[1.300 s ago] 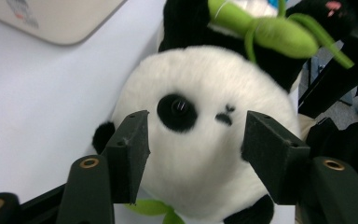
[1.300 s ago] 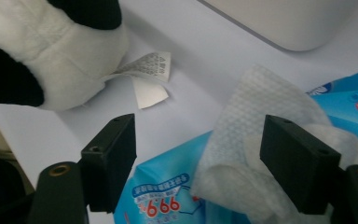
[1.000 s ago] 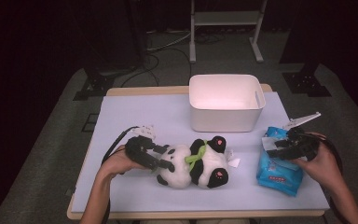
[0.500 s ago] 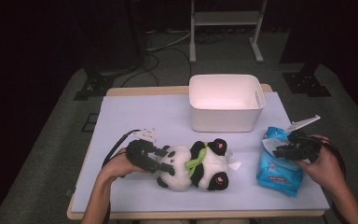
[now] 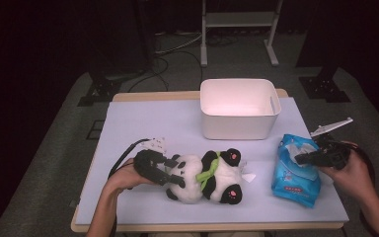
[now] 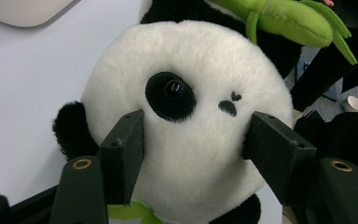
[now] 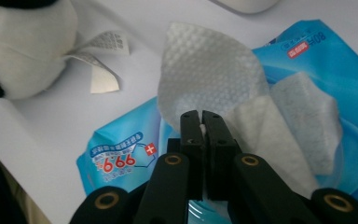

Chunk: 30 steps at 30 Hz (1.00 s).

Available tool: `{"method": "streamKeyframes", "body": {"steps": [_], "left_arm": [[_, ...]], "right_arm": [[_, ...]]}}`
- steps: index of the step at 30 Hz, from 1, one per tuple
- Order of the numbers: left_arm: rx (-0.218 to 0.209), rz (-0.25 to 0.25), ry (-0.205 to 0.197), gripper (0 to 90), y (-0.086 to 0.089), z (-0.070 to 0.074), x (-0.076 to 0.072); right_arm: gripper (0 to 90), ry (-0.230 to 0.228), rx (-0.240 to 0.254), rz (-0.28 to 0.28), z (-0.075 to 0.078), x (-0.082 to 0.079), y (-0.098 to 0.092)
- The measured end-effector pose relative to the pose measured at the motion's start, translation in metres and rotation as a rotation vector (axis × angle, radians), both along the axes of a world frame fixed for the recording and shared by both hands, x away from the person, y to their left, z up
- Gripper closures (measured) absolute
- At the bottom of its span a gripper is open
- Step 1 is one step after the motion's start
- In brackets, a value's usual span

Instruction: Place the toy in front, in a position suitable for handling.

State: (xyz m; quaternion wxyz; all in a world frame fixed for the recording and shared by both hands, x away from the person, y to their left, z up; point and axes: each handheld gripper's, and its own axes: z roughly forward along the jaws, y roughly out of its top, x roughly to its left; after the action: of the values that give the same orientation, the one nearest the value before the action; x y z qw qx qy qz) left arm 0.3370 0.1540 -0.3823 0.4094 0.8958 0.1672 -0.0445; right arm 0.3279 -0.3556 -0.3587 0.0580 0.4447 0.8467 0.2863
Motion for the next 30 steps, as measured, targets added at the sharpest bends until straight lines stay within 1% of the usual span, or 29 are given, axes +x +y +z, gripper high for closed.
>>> {"method": "streamKeyframes", "body": {"steps": [7,10,15,19,24,30], "left_arm": [[0.006,-0.004,-0.005,36.7,0.0,0.0,0.0],[0.008,-0.003,-0.007,36.7,0.0,0.0,0.0],[0.007,-0.004,-0.006,36.7,0.0,0.0,0.0],[0.008,-0.003,-0.009,36.6,0.0,0.0,-0.001],[0.011,-0.002,-0.011,36.6,0.0,0.001,-0.001],[0.009,-0.002,-0.011,36.6,0.0,0.0,-0.001]], "right_arm": [[87.4,-0.007,0.062,0.0,0.013,-0.003,-0.006],[87.4,-0.008,0.077,-0.002,0.018,-0.004,-0.008],[87.5,-0.011,0.126,-0.001,0.025,-0.004,-0.012],[87.5,-0.003,0.142,-0.004,0.029,-0.002,-0.013],[87.8,-0.009,0.176,0.004,0.037,-0.002,-0.015],[87.9,-0.013,0.198,0.016,0.049,-0.002,-0.01]]}}
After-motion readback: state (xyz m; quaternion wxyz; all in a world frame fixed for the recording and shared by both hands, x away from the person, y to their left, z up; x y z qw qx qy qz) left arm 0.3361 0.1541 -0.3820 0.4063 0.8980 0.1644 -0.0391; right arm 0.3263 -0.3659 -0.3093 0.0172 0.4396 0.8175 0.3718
